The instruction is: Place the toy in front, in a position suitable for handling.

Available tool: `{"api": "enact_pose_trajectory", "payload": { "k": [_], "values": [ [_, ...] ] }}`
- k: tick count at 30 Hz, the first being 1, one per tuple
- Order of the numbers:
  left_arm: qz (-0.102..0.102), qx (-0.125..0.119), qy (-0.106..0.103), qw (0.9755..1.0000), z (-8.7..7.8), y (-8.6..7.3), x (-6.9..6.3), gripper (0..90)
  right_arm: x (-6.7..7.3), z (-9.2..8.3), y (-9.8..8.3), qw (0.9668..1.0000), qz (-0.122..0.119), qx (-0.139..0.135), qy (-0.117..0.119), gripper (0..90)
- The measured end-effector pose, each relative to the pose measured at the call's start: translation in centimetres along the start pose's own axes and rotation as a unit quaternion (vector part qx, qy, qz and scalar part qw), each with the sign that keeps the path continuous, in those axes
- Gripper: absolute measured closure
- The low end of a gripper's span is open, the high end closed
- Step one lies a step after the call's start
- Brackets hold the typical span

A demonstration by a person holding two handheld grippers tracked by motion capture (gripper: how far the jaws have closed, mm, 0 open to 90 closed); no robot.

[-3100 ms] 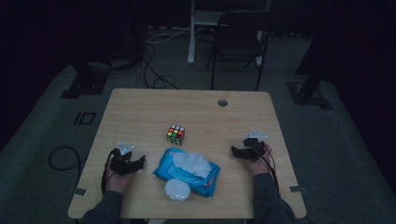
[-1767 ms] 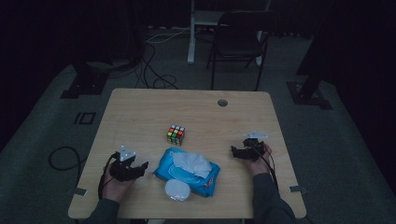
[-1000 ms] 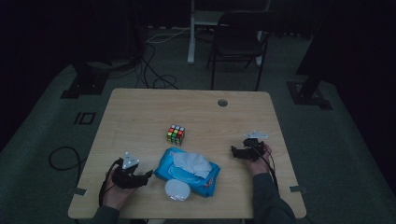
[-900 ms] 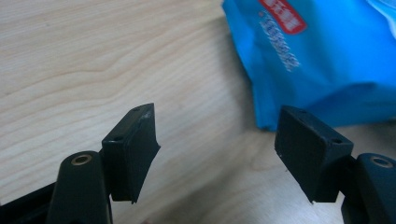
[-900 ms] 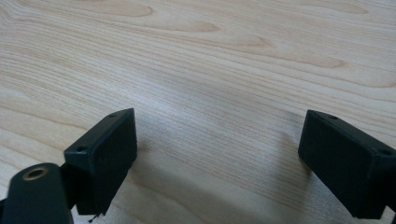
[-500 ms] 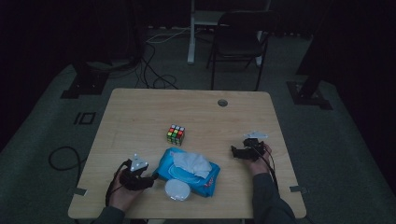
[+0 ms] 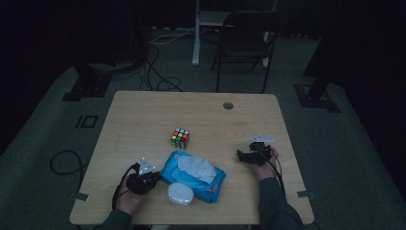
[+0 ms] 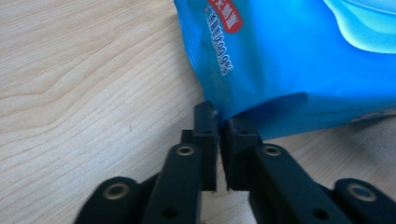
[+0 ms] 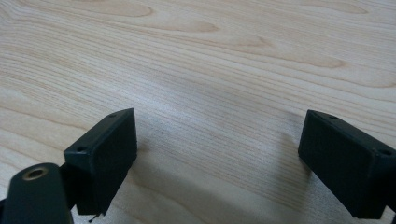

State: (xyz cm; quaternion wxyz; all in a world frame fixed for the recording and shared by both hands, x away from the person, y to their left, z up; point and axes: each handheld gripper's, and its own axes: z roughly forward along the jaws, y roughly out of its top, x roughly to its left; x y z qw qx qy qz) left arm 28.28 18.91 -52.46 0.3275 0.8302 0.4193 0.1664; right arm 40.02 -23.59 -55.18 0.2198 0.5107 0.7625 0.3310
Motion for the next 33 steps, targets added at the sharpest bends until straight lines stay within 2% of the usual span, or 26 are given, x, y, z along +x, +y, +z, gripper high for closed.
{"api": "enact_pose_trajectory", "payload": {
  "k": [4,8,13,18,26,29,33],
  "values": [
    [0.000,0.000,0.011,0.9999,-0.1,0.0,0.2,89.5,0.0,0.0,0.0,1.0000,0.000,0.000,0.000,11.5],
    [-0.012,0.001,0.023,0.9997,-0.2,-0.1,0.8,89.7,0.0,0.0,0.0,1.0000,0.000,0.000,0.000,11.5],
    [-0.037,0.001,0.036,0.9987,-0.4,-0.2,2.2,89.4,0.0,0.0,0.0,1.0000,0.000,0.000,0.000,11.5],
    [-0.046,0.002,0.043,0.9980,-0.6,-0.4,3.6,88.9,0.0,0.0,0.0,1.0000,0.000,0.000,0.000,11.5],
    [-0.062,0.004,0.058,0.9964,-0.4,0.0,6.9,87.9,0.0,0.0,0.0,1.0000,0.000,0.000,0.000,11.5],
    [-0.078,0.000,0.054,0.9955,-0.2,0.2,8.7,86.1,0.0,0.0,0.0,1.0000,0.000,0.000,0.000,11.5],
    [-0.084,0.003,0.063,0.9945,0.3,0.8,10.7,85.7,0.0,0.0,0.0,1.0000,0.000,0.000,0.000,11.5]
  ]
}}
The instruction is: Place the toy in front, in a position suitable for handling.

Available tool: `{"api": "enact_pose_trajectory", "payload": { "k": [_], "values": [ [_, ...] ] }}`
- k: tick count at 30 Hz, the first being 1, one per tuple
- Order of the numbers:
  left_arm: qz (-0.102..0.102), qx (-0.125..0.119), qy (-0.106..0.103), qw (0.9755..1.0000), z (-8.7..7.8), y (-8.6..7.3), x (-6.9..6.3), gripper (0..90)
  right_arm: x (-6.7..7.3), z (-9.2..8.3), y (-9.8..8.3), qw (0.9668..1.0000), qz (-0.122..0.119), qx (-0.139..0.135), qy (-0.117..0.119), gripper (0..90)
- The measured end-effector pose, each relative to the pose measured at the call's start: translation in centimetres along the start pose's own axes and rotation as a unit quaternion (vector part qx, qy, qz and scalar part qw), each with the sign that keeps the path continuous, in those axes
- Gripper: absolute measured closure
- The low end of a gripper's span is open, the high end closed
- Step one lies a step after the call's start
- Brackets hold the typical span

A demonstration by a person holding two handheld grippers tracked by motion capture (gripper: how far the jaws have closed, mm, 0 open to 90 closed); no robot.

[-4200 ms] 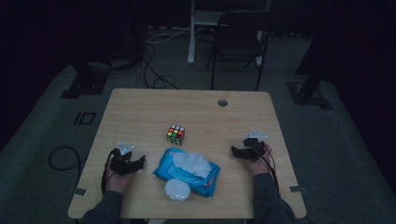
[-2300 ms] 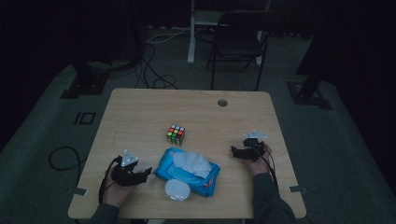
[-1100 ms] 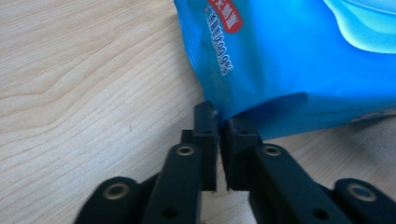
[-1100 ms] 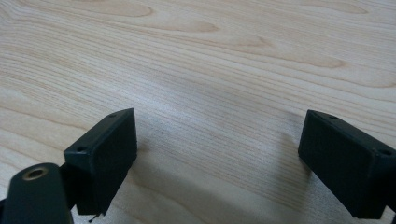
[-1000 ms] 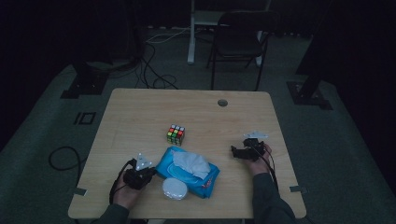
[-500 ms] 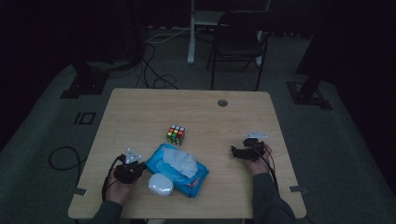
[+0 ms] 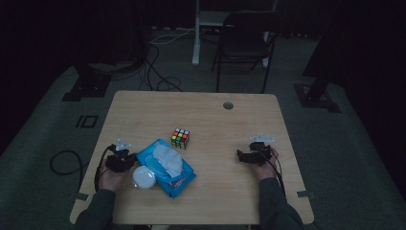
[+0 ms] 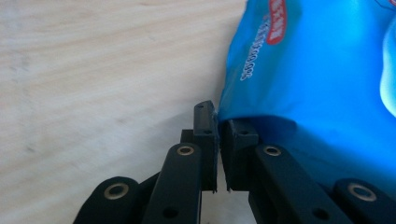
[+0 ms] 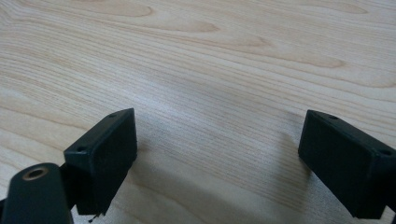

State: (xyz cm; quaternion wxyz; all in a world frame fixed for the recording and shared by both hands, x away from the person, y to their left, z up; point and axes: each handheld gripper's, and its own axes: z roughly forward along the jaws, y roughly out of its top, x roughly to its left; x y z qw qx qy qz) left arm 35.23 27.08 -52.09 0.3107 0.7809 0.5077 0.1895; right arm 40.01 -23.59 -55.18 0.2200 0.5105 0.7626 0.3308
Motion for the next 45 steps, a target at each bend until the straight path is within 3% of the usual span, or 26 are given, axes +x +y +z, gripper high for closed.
{"api": "enact_pose_trajectory", "payload": {
  "k": [7,14,21,24,26,30,31,33,40,45],
  "values": [
    [-0.025,0.000,0.008,0.9997,1.1,1.3,2.6,84.4,0.0,0.0,0.0,1.0000,0.000,0.000,0.000,11.5],
    [-0.030,-0.001,0.006,0.9995,2.0,2.2,3.9,81.9,0.0,0.0,0.0,1.0000,0.001,0.000,0.000,11.5],
    [-0.052,-0.009,0.020,0.9984,1.2,1.5,4.5,61.7,0.0,0.0,0.0,1.0000,0.001,0.000,0.000,11.5],
    [-0.055,-0.014,0.021,0.9982,0.6,1.1,4.6,59.0,0.0,0.0,0.0,1.0000,0.000,0.000,0.000,11.5],
    [-0.048,-0.026,0.036,0.9978,-1.0,0.7,4.3,57.7,0.0,0.0,0.0,1.0000,0.000,0.000,0.000,11.5],
    [-0.045,-0.045,0.041,0.9971,-2.7,0.7,3.7,56.3,0.0,0.0,0.0,1.0000,0.000,0.000,0.000,11.5],
    [-0.035,-0.061,0.039,0.9968,-3.9,0.7,2.8,56.2,0.0,0.0,0.0,1.0000,0.000,0.000,0.000,11.5],
    [-0.023,-0.071,0.038,0.9965,-4.8,0.8,1.8,55.8,0.0,0.0,0.0,1.0000,0.000,0.000,0.000,11.5],
    [0.003,-0.094,0.020,0.9953,-6.9,1.1,-1.6,55.6,0.0,0.0,0.0,1.0000,0.000,0.000,0.000,11.5],
    [0.024,-0.102,-0.008,0.9945,-7.5,0.9,-4.3,55.6,0.0,0.0,0.0,1.0000,0.000,0.000,0.000,11.5]
  ]
}}
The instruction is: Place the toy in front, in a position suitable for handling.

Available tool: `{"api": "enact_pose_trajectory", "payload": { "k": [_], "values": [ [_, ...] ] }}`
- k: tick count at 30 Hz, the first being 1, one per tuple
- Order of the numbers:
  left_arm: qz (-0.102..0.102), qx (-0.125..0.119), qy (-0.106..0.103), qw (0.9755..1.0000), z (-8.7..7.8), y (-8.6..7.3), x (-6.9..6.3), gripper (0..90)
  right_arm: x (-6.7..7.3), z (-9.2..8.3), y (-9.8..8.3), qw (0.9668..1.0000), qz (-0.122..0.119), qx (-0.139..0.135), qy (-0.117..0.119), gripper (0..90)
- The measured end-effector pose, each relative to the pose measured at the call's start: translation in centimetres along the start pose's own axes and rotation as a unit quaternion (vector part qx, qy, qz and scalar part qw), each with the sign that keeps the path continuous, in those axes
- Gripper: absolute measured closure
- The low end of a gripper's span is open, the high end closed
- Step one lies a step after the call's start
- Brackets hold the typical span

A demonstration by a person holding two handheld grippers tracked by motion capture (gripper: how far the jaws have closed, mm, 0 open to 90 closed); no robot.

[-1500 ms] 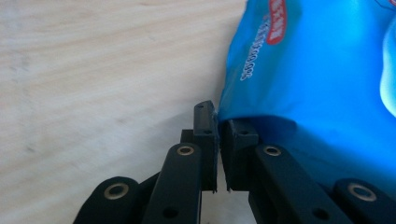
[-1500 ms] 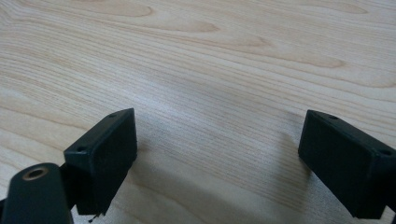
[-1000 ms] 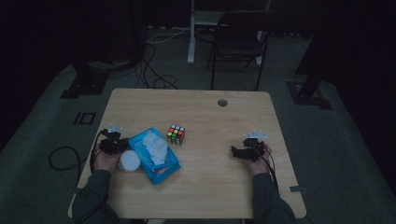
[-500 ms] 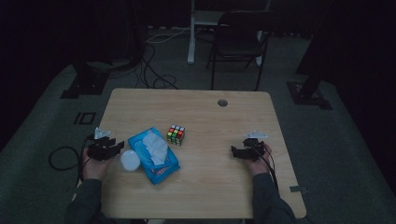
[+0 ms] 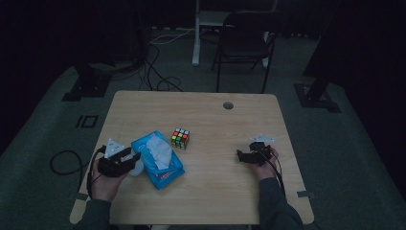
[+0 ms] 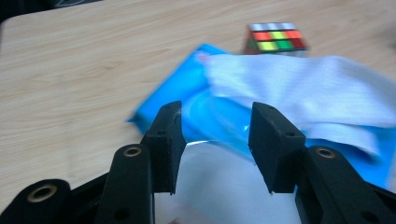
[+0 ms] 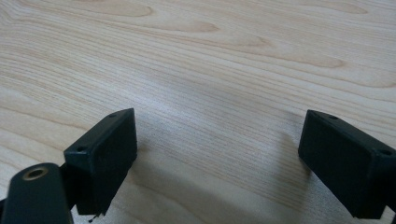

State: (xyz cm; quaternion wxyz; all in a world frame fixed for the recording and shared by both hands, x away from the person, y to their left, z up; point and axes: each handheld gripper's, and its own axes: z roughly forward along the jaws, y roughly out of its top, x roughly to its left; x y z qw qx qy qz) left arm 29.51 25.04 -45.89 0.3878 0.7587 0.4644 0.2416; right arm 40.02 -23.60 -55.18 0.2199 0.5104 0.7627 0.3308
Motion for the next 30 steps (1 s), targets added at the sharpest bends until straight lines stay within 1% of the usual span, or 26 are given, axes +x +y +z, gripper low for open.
{"api": "enact_pose_trajectory", "payload": {
  "k": [1,2,3,7,10,13,14,15,18,20,21,22,26,29,30],
  "values": [
    [0.010,0.001,-0.006,0.9999,0.0,-0.1,-0.8,55.2,0.0,0.0,0.0,1.0000,0.000,0.000,0.000,11.5],
    [0.016,0.002,-0.008,0.9998,0.0,-0.1,-1.2,55.0,0.0,0.0,0.0,1.0000,0.000,0.000,0.000,11.5],
    [0.019,0.003,-0.016,0.9997,0.0,-0.2,-1.8,54.9,0.0,0.0,0.0,1.0000,0.000,0.000,0.000,11.5],
    [0.035,0.004,-0.033,0.9988,0.1,-0.4,-3.7,54.2,0.0,0.0,0.0,1.0000,0.000,0.000,0.000,11.5],
    [0.045,0.010,-0.038,0.9982,0.2,-0.8,-4.9,52.4,0.0,0.0,0.0,1.0000,0.000,0.000,0.000,11.5],
    [0.051,0.006,-0.047,0.9976,0.1,-1.3,-6.0,51.3,0.0,0.0,0.0,1.0000,0.000,0.000,0.000,11.5],
    [0.055,0.007,-0.046,0.9974,0.1,-1.4,-6.3,51.0,0.0,0.0,0.0,1.0000,0.000,0.000,0.000,11.5],
    [0.059,0.009,-0.040,0.9974,0.2,-1.5,-6.5,50.7,0.0,0.0,0.0,1.0000,0.000,0.000,0.000,11.5],
    [0.067,0.020,-0.036,0.9970,0.7,-1.9,-7.0,50.7,0.0,0.0,0.0,1.0000,0.000,0.000,0.000,11.5],
    [0.073,0.026,-0.024,0.9967,0.9,-2.1,-7.2,52.1,0.0,0.0,0.0,1.0000,0.000,0.000,0.000,11.5],
    [0.080,0.028,-0.014,0.9963,1.0,-2.2,-7.4,53.6,0.0,0.0,0.0,1.0000,0.000,0.000,0.000,11.5],
    [0.085,0.030,-0.009,0.9959,1.0,-2.2,-7.4,56.5,0.0,0.0,0.0,1.0000,0.000,0.000,0.000,11.5],
    [0.088,0.033,-0.006,0.9956,1.1,-2.3,-7.4,58.1,0.0,0.0,0.0,1.0000,0.000,0.000,0.000,11.5],
    [0.083,0.032,-0.006,0.9960,1.2,-2.3,-7.1,58.7,0.0,0.0,0.0,1.0000,0.000,0.000,0.000,11.5],
    [0.084,0.033,-0.002,0.9959,1.2,-2.3,-7.1,58.7,0.0,0.0,0.0,1.0000,0.000,0.000,0.000,11.5]
  ]
}}
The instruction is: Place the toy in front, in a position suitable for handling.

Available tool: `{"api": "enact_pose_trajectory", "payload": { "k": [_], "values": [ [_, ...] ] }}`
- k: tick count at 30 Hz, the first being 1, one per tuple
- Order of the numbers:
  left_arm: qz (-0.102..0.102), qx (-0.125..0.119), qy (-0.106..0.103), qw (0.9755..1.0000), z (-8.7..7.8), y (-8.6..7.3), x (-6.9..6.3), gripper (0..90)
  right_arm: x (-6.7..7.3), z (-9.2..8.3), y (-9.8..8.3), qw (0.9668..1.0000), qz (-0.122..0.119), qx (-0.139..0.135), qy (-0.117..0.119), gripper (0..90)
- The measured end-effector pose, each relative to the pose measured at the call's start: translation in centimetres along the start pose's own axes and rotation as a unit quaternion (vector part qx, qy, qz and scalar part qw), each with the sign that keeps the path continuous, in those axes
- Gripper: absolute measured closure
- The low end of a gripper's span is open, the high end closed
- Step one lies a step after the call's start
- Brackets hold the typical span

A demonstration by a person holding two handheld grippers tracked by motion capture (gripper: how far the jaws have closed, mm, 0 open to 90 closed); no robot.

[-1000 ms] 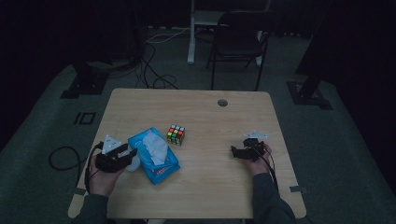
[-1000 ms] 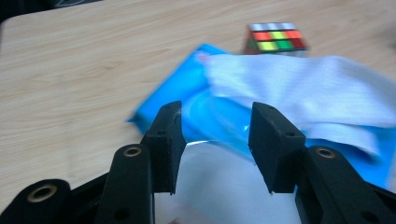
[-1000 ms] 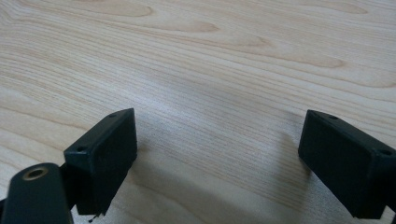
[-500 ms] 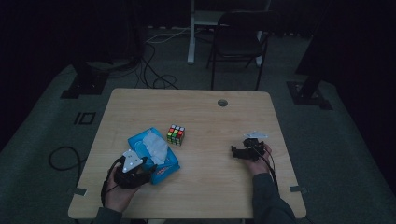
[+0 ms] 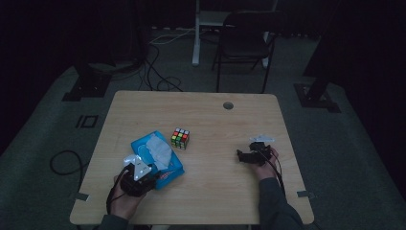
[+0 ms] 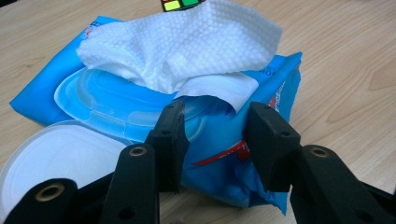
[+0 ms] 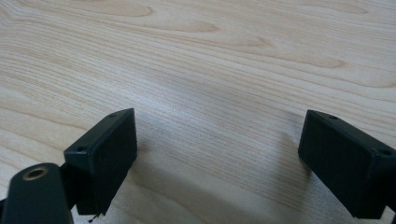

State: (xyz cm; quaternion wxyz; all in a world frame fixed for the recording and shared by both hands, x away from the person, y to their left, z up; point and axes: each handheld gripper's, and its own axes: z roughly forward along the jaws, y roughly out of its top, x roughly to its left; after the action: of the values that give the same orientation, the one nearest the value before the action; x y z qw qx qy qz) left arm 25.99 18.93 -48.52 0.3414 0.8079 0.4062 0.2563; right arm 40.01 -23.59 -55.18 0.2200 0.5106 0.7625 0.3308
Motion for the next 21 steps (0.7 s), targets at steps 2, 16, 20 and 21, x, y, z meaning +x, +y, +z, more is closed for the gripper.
{"api": "enact_pose_trajectory", "payload": {
  "k": [2,16,20,21],
  "values": [
    [-0.001,0.002,0.008,1.0000,0.0,0.0,0.3,58.8,0.0,0.0,0.0,1.0000,0.000,0.000,0.000,11.5],
    [-0.035,0.011,0.086,0.9956,0.4,-1.1,5.2,58.5,0.0,0.0,0.0,1.0000,0.000,0.000,0.000,11.5],
    [-0.051,0.012,0.106,0.9930,0.8,-1.2,6.8,58.9,0.0,0.0,0.0,1.0000,0.000,0.000,0.000,11.6],
    [-0.054,0.012,0.109,0.9925,0.9,-1.3,7.1,58.9,0.0,0.0,0.0,1.0000,0.000,0.000,0.000,11.5]
  ]
}}
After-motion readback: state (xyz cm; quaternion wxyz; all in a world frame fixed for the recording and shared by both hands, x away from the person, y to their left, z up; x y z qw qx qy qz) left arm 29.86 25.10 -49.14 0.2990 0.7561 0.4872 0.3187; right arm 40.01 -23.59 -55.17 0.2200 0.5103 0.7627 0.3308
